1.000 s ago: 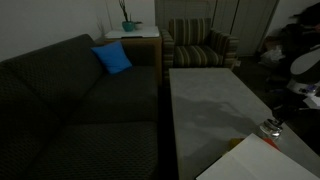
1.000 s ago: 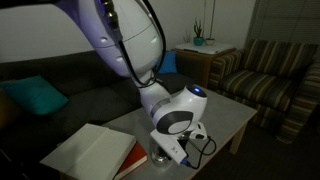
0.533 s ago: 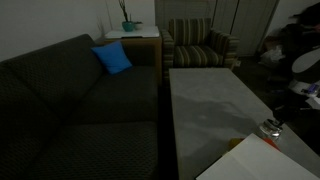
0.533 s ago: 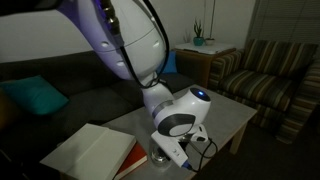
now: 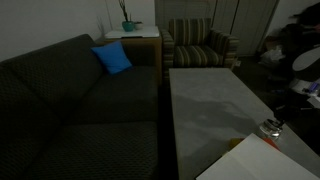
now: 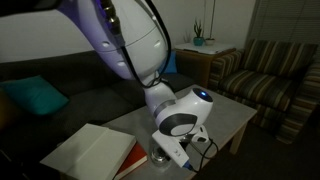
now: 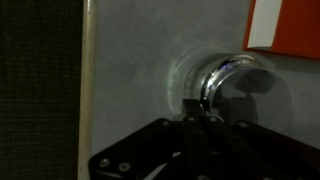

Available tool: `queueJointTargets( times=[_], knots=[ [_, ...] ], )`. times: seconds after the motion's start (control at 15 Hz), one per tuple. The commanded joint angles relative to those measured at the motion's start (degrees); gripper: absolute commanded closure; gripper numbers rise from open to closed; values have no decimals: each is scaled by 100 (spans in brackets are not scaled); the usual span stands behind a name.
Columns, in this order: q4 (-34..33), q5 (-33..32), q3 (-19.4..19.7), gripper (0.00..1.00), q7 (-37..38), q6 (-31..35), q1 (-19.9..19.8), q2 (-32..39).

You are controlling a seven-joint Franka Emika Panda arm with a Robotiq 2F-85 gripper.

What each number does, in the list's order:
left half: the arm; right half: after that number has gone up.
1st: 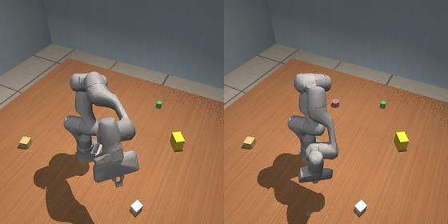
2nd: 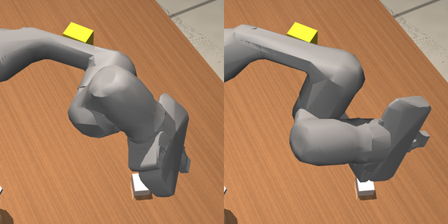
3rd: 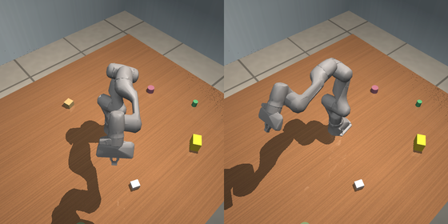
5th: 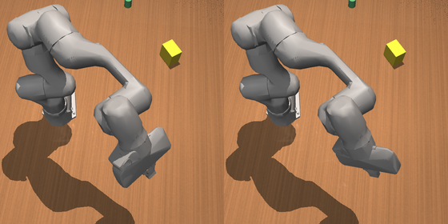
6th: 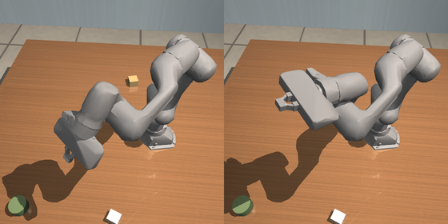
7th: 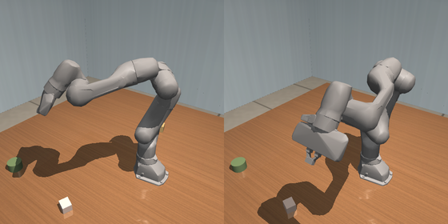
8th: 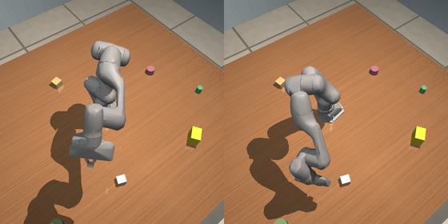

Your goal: Place the lid of the silver container on the table, open the black book, then close the container

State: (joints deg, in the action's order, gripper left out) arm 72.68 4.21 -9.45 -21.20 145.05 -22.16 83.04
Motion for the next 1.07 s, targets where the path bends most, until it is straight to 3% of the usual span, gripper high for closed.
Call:
queueJointTargets(
  times=[0.0, 0.6, 1.0],
  knots=[
    [-108, 59, -167, 100, -260, -218, -198, 51],
    [-275, 157, -125, 100, -379, -662, -200, 54],
    [-282, 111, -338, 100, -540, -811, -410, 46]
  ],
)
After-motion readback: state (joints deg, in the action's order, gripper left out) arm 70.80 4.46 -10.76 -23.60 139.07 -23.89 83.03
